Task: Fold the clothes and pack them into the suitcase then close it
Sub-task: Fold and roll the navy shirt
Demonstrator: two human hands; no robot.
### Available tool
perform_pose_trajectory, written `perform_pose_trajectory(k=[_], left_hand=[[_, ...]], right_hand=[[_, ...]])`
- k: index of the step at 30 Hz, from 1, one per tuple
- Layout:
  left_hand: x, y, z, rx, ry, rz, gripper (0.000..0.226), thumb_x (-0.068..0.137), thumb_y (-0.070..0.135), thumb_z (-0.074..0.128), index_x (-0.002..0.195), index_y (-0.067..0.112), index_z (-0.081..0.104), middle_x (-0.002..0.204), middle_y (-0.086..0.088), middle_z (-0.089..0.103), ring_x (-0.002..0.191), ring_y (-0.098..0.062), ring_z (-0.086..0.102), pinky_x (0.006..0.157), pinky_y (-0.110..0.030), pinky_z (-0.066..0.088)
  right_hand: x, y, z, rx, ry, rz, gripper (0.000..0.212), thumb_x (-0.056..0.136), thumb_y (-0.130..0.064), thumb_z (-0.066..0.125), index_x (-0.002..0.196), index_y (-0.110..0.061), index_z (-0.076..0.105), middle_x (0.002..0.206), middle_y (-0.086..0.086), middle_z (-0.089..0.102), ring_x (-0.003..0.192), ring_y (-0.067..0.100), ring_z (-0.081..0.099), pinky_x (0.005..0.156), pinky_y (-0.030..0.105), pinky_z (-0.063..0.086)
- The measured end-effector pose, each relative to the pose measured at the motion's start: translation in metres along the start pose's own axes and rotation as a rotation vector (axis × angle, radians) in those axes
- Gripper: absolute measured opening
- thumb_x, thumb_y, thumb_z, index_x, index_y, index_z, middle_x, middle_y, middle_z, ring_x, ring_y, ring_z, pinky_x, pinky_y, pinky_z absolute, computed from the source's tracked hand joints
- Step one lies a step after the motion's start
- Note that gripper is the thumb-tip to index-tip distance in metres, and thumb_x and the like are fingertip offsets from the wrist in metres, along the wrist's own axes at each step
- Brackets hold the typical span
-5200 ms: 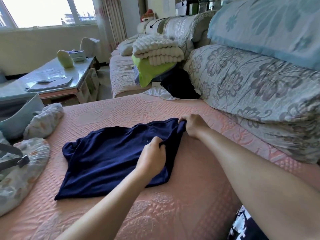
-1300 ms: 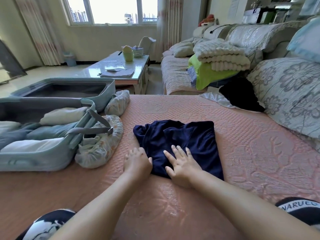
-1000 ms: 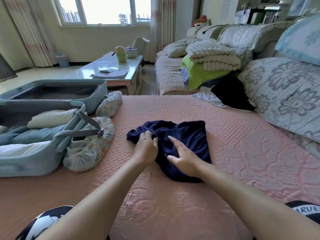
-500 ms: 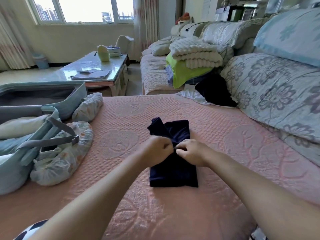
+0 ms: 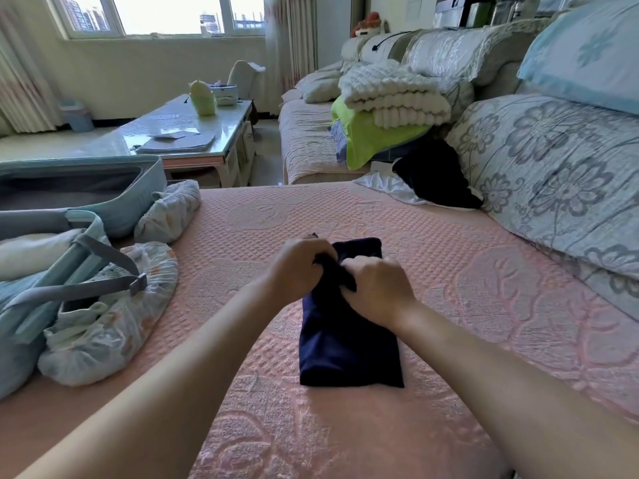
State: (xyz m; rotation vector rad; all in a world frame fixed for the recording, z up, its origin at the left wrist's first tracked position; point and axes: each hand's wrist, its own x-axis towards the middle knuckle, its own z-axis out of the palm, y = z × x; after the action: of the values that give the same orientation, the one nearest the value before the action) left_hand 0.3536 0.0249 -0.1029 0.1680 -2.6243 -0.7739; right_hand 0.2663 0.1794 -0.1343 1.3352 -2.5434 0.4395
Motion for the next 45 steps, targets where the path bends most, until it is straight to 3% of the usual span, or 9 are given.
perform_pose_trajectory(k=[4, 9, 15, 18, 23, 31, 39, 42, 45], left_hand=[[0.006, 0.013, 0.01, -0.216, 0.234, 0.104, 0.038, 0.091, 0.004, 0.06, 0.124, 0.023, 0.059, 0.124, 0.012, 0.053, 0.102, -0.002, 0.062, 0.082, -0.018, 0.052], [0.001, -0.023, 0.028, 0.066, 0.131, 0.099, 0.033, 0.092, -0.003, 0.047, 0.107, 0.018, 0.066, 0.109, 0.006, 0.057, 0.097, -0.02, 0.059, 0.085, -0.035, 0.049], [0.008, -0.045, 0.049, 0.395, -0.386, -0.035, 0.056, 0.098, 0.038, 0.05, 0.152, 0.033, 0.033, 0.16, 0.007, 0.027, 0.148, -0.017, 0.021, 0.119, -0.041, 0.025], [0.026, -0.047, 0.054, 0.444, -0.279, 0.024, 0.049, 0.1, 0.038, 0.045, 0.149, 0.032, 0.036, 0.153, 0.004, 0.036, 0.142, -0.021, 0.032, 0.114, -0.04, 0.031], [0.067, -0.057, 0.054, 0.519, -0.148, 0.126, 0.047, 0.098, 0.023, 0.045, 0.144, 0.034, 0.042, 0.145, 0.002, 0.039, 0.13, -0.023, 0.039, 0.099, -0.039, 0.039], [0.102, -0.072, 0.07, 0.312, 0.102, -0.11, 0.023, 0.098, 0.029, 0.049, 0.107, 0.026, 0.07, 0.11, -0.004, 0.066, 0.099, -0.03, 0.063, 0.081, -0.039, 0.052], [0.095, -0.058, 0.091, 0.279, 0.11, -0.242, 0.024, 0.089, 0.003, 0.05, 0.111, 0.013, 0.057, 0.115, -0.01, 0.056, 0.095, -0.036, 0.06, 0.072, -0.036, 0.04], [0.088, -0.047, 0.087, 0.29, 0.092, 0.025, 0.023, 0.08, 0.0, 0.053, 0.094, 0.018, 0.053, 0.102, -0.004, 0.05, 0.075, -0.031, 0.056, 0.059, -0.037, 0.038], [0.082, -0.034, 0.099, 0.221, -0.071, 0.241, 0.027, 0.079, 0.009, 0.048, 0.099, 0.022, 0.061, 0.105, 0.001, 0.053, 0.085, -0.029, 0.057, 0.068, -0.042, 0.05]], right_hand=[[0.003, 0.03, -0.018, 0.208, -0.024, 0.507, 0.02, 0.09, -0.037, 0.055, 0.089, -0.019, 0.063, 0.097, 0.009, 0.069, 0.092, 0.034, 0.067, 0.072, 0.034, 0.048], [-0.001, 0.07, -0.018, 0.144, -0.316, 0.854, 0.059, 0.088, -0.029, 0.054, 0.142, -0.008, 0.04, 0.135, 0.017, 0.054, 0.12, 0.036, 0.057, 0.093, 0.04, 0.047], [0.015, 0.061, -0.001, 0.153, -0.002, 0.315, 0.049, 0.089, -0.028, 0.054, 0.137, -0.023, 0.051, 0.138, 0.008, 0.052, 0.126, 0.029, 0.047, 0.105, 0.042, 0.036], [0.027, 0.057, 0.011, 0.068, -0.079, 0.294, 0.046, 0.096, -0.048, 0.046, 0.136, -0.028, 0.054, 0.136, 0.003, 0.055, 0.128, 0.027, 0.047, 0.105, 0.041, 0.033], [0.038, 0.079, 0.015, 0.042, -0.227, 0.218, 0.034, 0.091, -0.035, 0.055, 0.124, -0.033, 0.064, 0.127, -0.003, 0.064, 0.12, 0.021, 0.055, 0.106, 0.039, 0.034], [0.033, 0.113, 0.006, 0.436, 0.131, 0.268, 0.014, 0.082, -0.007, 0.077, 0.091, -0.018, 0.077, 0.078, -0.017, 0.064, 0.072, -0.011, 0.058, 0.069, 0.002, 0.035], [0.013, 0.12, 0.008, 0.376, -0.009, 0.378, 0.034, 0.081, -0.005, 0.071, 0.11, -0.023, 0.066, 0.105, -0.005, 0.06, 0.079, 0.002, 0.052, 0.069, 0.005, 0.038], [0.004, 0.116, 0.004, 0.201, -0.008, 0.446, 0.014, 0.081, -0.026, 0.07, 0.093, -0.023, 0.063, 0.098, -0.004, 0.057, 0.086, 0.016, 0.057, 0.073, 0.028, 0.047], [-0.004, 0.114, 0.005, 0.169, -0.167, 0.538, 0.038, 0.086, -0.05, 0.064, 0.074, -0.014, 0.066, 0.077, 0.005, 0.067, 0.076, 0.024, 0.064, 0.063, 0.031, 0.045]])
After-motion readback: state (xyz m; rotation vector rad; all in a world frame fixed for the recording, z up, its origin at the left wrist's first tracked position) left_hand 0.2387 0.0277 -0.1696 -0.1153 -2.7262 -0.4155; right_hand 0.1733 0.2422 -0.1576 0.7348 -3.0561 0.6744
